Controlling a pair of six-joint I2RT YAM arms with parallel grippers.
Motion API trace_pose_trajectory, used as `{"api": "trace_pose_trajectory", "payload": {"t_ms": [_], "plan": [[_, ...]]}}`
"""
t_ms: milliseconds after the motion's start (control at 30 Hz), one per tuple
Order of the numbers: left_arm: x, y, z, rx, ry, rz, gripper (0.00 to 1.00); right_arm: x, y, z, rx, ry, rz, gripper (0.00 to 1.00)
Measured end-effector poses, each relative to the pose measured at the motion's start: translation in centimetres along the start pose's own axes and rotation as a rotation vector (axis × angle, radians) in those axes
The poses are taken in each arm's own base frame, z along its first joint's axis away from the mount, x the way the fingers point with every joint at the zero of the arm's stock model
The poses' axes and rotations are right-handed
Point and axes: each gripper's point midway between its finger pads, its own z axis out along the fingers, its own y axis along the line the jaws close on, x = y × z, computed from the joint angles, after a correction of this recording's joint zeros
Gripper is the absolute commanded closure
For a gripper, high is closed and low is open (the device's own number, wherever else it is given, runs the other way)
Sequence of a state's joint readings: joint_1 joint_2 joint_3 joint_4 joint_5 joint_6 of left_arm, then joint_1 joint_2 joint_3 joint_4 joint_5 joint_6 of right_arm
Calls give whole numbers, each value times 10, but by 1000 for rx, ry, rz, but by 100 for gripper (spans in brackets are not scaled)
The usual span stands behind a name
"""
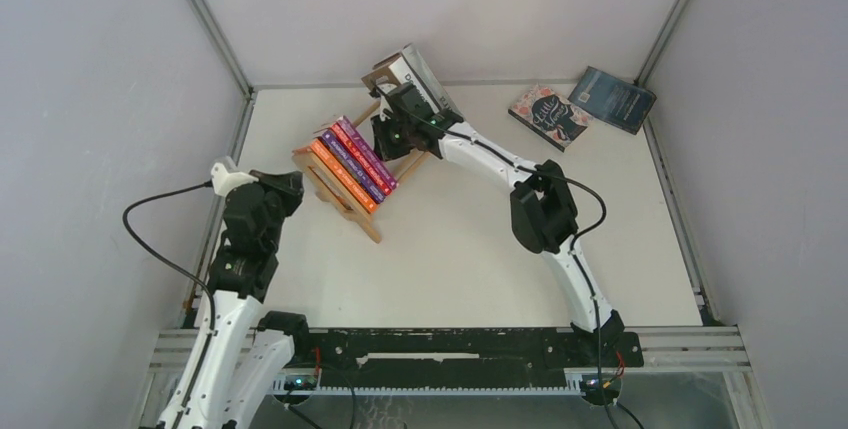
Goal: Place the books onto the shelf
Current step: Place the book on the shelf, then adjust the book at the center of the board.
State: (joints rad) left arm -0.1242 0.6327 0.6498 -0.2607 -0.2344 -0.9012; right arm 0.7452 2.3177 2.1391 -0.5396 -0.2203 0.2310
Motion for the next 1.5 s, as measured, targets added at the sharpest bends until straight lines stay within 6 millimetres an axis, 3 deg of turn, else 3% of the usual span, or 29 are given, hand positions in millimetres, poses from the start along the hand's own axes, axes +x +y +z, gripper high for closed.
{"api": "trace_pose_trajectory", "payload": {"t_ms": [267, 800, 967, 1233, 1400, 1500], "plan": [[-4, 0, -13, 10, -16, -21, 100, 9, 1, -19, 34, 1, -24, 66], [-4, 2, -26, 13, -16, -35, 100, -5, 9, -68, 72, -62, -40, 62], [-4, -3, -29, 34, -15, -36, 79, -9, 14, -91, 81, -88, -48, 58], [14, -36, -36, 154, 31, 7, 30, -23, 8, -157, 97, -192, -31, 45], [38, -52, -34, 189, 92, 81, 10, -39, -10, -195, 130, -289, 13, 34], [39, -61, -32, 197, 101, 112, 2, -45, -26, -209, 179, -331, 44, 30]]}}
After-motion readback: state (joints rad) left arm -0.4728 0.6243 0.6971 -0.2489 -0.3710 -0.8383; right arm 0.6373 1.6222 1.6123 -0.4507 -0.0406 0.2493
